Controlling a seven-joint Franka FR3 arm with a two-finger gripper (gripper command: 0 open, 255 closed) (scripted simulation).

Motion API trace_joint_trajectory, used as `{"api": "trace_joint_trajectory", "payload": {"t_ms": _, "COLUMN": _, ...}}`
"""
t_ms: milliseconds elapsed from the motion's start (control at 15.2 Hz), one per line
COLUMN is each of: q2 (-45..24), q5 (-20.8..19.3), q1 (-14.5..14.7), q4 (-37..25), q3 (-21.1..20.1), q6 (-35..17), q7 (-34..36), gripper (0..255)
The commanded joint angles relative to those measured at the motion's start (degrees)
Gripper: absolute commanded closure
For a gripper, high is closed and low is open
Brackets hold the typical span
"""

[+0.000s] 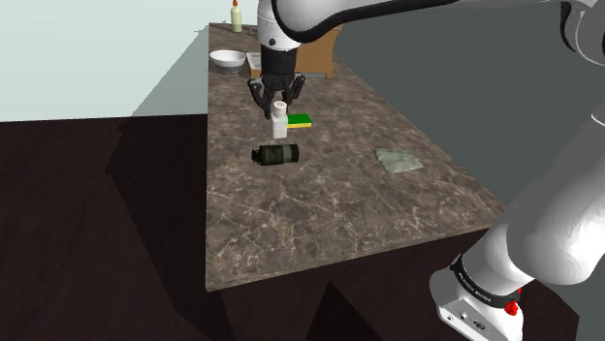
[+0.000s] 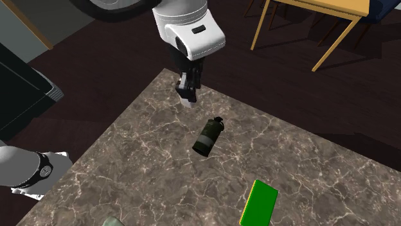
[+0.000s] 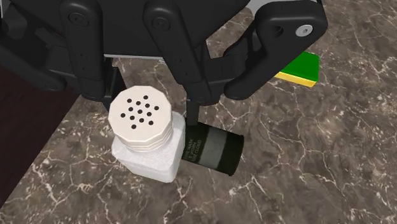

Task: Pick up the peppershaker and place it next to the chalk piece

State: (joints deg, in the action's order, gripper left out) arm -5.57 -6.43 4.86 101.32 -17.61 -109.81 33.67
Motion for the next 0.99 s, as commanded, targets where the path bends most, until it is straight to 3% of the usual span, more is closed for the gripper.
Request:
{"api": "trace_joint_trajectory", "payload": {"t_ms": 0, "q2": 4.17, "q5": 1.46, "q1": -1.37, "q4": 5.21, "q3": 0.81, "q6": -1.44, "q7": -2.42, "gripper": 255}}
{"api": "trace_joint_trajectory", "payload": {"t_ms": 462, "q2": 17.31, "q5": 5.10, "q1": -4.42, "q4": 19.85, "q3": 5.06, "q6": -3.86, "q7": -11.04, "gripper": 255}}
{"api": "trace_joint_trajectory", "payload": {"t_ms": 924, "q2": 28.78, "q5": 5.91, "q1": -6.68, "q4": 31.08, "q3": 10.84, "q6": -4.00, "q7": -19.66, "gripper": 255}}
